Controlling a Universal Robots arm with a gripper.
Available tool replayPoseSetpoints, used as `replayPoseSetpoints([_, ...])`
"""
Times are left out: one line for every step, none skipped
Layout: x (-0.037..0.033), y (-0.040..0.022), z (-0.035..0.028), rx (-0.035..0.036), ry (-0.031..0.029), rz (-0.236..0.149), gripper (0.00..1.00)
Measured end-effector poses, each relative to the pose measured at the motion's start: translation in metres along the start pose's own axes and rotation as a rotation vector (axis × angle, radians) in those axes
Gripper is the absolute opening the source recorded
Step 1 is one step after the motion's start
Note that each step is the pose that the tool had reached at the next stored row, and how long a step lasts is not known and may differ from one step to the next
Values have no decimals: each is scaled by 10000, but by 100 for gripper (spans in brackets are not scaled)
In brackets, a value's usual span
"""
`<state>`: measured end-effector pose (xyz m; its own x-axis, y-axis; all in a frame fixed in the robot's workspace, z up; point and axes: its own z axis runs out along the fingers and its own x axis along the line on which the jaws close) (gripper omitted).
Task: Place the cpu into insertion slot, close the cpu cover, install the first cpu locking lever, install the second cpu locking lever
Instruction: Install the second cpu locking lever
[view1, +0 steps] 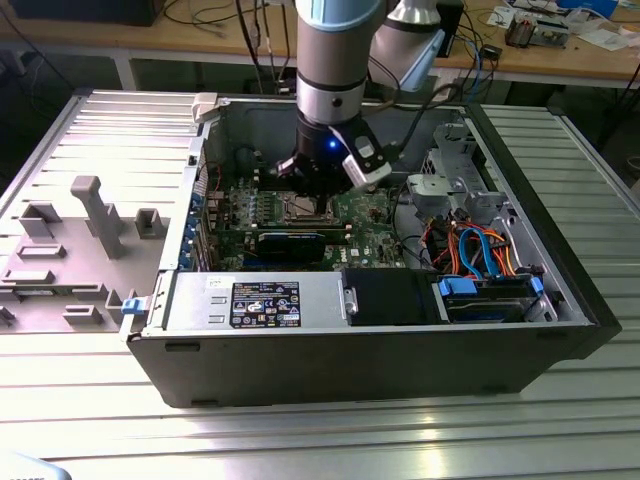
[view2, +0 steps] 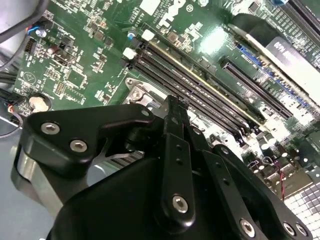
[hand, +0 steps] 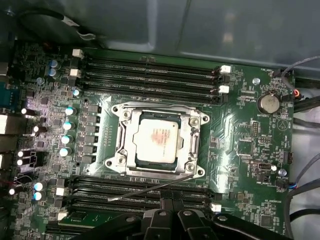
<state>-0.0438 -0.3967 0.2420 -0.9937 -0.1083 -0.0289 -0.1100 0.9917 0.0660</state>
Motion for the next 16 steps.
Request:
replayPoseSetpoints([12,-7,8,-30,-3,0,11])
replayPoseSetpoints([22,-8,18,-54,-7,0,11])
replayPoseSetpoints([37,-8,35,-75,-8,0,11])
replayPoseSetpoints([52,-8,53,-92,-10,-1,11])
replayPoseSetpoints([61,-8,67,-106,-11,0,11])
replayPoseSetpoints([67,-8,78,-115,-12,1,11])
replayPoseSetpoints([70,-9,97,-131,-14,-1,11])
replayPoseSetpoints([73,-10,107,-131,-14,0,11])
replayPoseSetpoints([73,-10,112,-131,-13,1,11])
replayPoseSetpoints([74,-10,115,-130,-13,1,11])
replayPoseSetpoints([73,-10,115,-129,-13,1,11])
replayPoseSetpoints([73,-10,117,-132,-14,1,11])
replayPoseSetpoints([73,-10,117,-132,-14,1,11])
replayPoseSetpoints([73,-10,117,-133,-14,1,11])
replayPoseSetpoints([73,-10,117,-133,-14,1,11])
replayPoseSetpoints([73,-10,117,-134,-14,1,11])
